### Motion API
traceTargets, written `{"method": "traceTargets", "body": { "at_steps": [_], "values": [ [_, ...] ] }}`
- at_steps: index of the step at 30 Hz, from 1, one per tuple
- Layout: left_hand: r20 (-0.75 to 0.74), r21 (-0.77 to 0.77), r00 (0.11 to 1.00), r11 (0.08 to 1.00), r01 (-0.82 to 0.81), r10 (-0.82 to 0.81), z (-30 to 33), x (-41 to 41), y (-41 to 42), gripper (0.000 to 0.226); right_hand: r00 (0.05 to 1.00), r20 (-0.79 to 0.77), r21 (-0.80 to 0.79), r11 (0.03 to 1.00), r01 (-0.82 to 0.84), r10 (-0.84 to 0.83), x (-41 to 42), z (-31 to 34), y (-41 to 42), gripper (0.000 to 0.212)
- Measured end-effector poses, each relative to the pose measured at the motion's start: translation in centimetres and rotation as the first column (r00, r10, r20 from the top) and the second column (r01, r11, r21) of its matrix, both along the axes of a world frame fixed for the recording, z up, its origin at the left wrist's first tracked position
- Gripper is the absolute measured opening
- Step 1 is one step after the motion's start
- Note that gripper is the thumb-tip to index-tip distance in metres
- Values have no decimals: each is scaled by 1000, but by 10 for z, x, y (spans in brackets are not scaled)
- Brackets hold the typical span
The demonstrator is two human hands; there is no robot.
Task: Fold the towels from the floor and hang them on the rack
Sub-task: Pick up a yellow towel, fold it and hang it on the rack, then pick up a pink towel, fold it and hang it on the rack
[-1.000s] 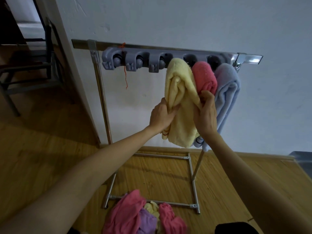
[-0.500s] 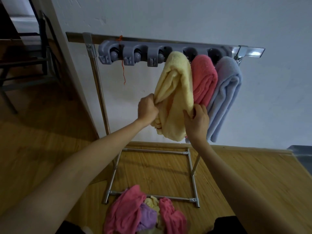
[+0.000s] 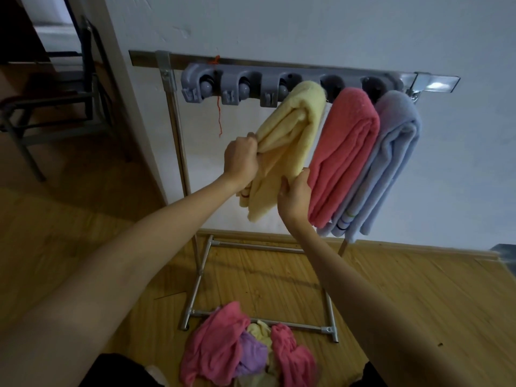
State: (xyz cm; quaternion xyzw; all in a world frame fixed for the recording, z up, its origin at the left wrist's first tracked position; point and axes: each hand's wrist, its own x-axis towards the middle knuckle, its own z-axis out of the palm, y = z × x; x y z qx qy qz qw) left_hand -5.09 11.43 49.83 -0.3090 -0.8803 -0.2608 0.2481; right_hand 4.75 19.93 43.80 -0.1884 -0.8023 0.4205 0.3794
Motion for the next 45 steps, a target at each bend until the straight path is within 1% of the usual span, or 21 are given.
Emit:
{"method": "traceTargets", "body": {
  "at_steps": [4,7,9,11,14,16,18,21,23,24,26,28,29,32,34,35,37,38,41,42,45],
  "values": [
    [12,-21,1000,1000,2,-2,-2,2,3,19,986,66,2,988,155,-155,0,-4,22,25],
    [20,-65,1000,998,0,2,-6,8,7,18,951,126,60,959,277,-283,8,-6,41,30],
    [34,-80,999,997,9,-7,-11,10,11,18,937,147,108,947,304,-317,14,-7,50,32],
    [56,-61,998,997,42,-39,-18,15,16,21,948,159,159,954,252,-277,17,-10,55,34],
    [144,13,973,984,180,-180,-34,27,23,31,979,175,197,978,69,-104,19,-18,57,32],
    [254,53,925,959,279,-283,-50,32,25,36,984,177,218,976,-18,-22,19,-25,59,27],
    [370,53,866,939,340,-335,-68,34,23,38,982,190,241,969,-49,3,20,-33,62,24],
    [500,54,791,924,379,-353,-98,36,13,43,968,252,239,969,-62,0,26,-52,66,27],
    [533,53,774,927,372,-341,-124,37,1,41,960,280,217,973,-84,20,36,-72,66,25],
    [550,36,773,933,358,-318,-140,37,-7,40,956,290,205,973,-102,39,43,-86,64,24],
    [615,-10,750,949,315,-243,-181,42,-26,43,929,363,171,975,-142,71,61,-122,58,26],
    [690,-76,709,960,271,-146,-232,53,-50,48,870,482,128,974,-189,105,83,-166,48,32],
    [728,-121,680,961,250,-85,-259,62,-64,50,824,551,92,972,-217,132,95,-189,41,36],
    [818,-258,571,931,259,68,-330,99,-106,47,633,740,-12,946,-324,226,135,-253,18,50],
    [854,-322,501,899,297,140,-370,124,-131,42,514,806,-62,906,-419,293,158,-296,2,55],
    [867,-350,467,880,319,175,-386,136,-141,43,453,836,-83,887,-454,310,169,-318,-5,55],
    [883,-385,410,852,356,229,-416,154,-156,50,330,881,-145,859,-491,337,187,-350,-16,60],
    [888,-393,386,845,362,248,-429,160,-161,51,283,894,-173,853,-493,346,194,-362,-22,64],
    [888,-422,351,831,362,298,-466,171,-168,53,178,917,-220,826,-520,356,206,-395,-34,67],
    [886,-430,346,828,360,309,-478,173,-170,54,147,919,-233,806,-544,366,207,-406,-37,66],
    [894,-420,320,836,354,314,-510,174,-171,58,105,913,-268,775,-571,393,199,-437,-48,65]
  ]
}}
